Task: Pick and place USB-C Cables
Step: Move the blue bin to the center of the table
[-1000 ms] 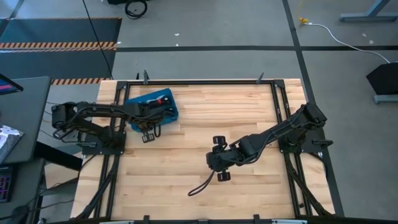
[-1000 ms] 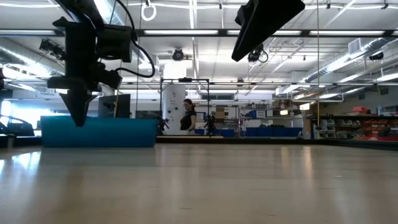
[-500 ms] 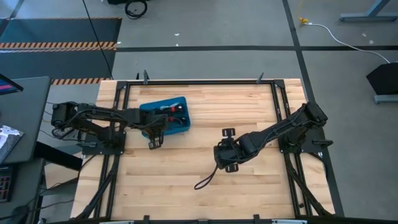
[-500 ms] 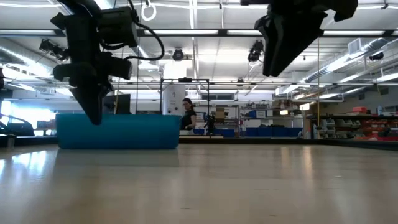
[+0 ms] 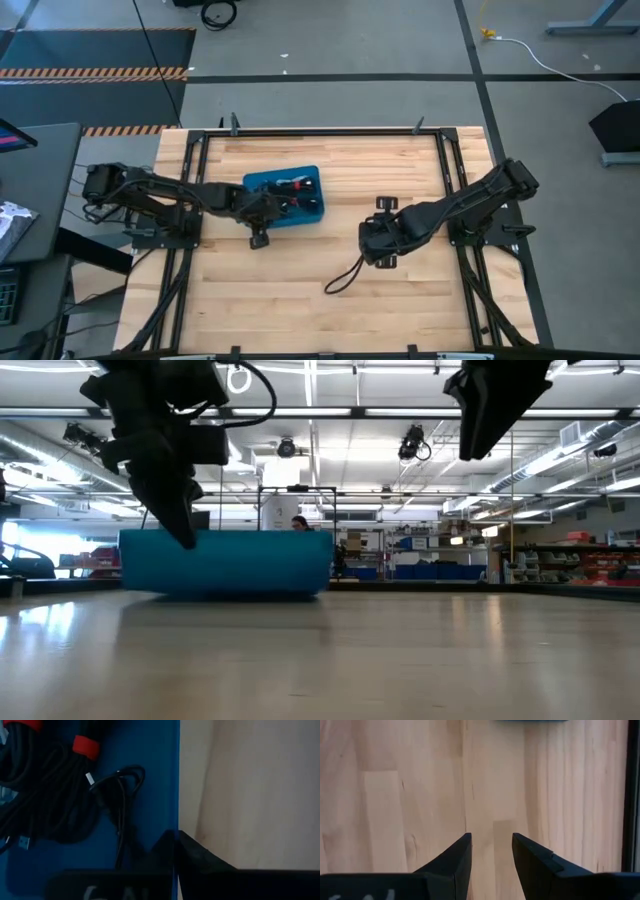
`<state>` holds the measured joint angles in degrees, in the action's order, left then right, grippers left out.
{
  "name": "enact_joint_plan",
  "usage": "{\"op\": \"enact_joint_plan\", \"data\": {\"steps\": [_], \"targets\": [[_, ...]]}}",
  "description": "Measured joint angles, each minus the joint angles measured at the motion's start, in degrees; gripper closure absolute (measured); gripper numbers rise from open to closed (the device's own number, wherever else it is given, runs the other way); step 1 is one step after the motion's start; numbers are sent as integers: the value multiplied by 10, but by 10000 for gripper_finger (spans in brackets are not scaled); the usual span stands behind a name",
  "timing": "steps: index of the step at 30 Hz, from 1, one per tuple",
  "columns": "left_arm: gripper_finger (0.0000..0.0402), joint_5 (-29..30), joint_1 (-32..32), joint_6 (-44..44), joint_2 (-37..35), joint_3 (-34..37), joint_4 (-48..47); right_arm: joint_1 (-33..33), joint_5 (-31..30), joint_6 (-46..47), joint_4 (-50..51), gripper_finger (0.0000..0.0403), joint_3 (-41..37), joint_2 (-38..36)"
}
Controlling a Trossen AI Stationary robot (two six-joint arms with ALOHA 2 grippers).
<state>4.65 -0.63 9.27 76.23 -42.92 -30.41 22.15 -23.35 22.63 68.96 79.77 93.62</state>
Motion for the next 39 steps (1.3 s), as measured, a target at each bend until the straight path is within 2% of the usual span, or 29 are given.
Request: {"op": "enact_joint_plan", "data": {"steps": [8,15,22,31,39], "targets": [[392,0,-16,4,22,0,51,0,1,37,20,256,0,-49],[392,-18,-16,5,77,-15,98,2,5,60,38,256,0,-81],[392,-18,-29,-26,149,-105,80,5,5,73,44,256,0,-94],[392,-12,-39,-68,256,-253,-20,27,6,97,66,256,0,-94],[392,3,-37,-54,297,-292,-18,62,5,124,85,256,0,-94]]}}
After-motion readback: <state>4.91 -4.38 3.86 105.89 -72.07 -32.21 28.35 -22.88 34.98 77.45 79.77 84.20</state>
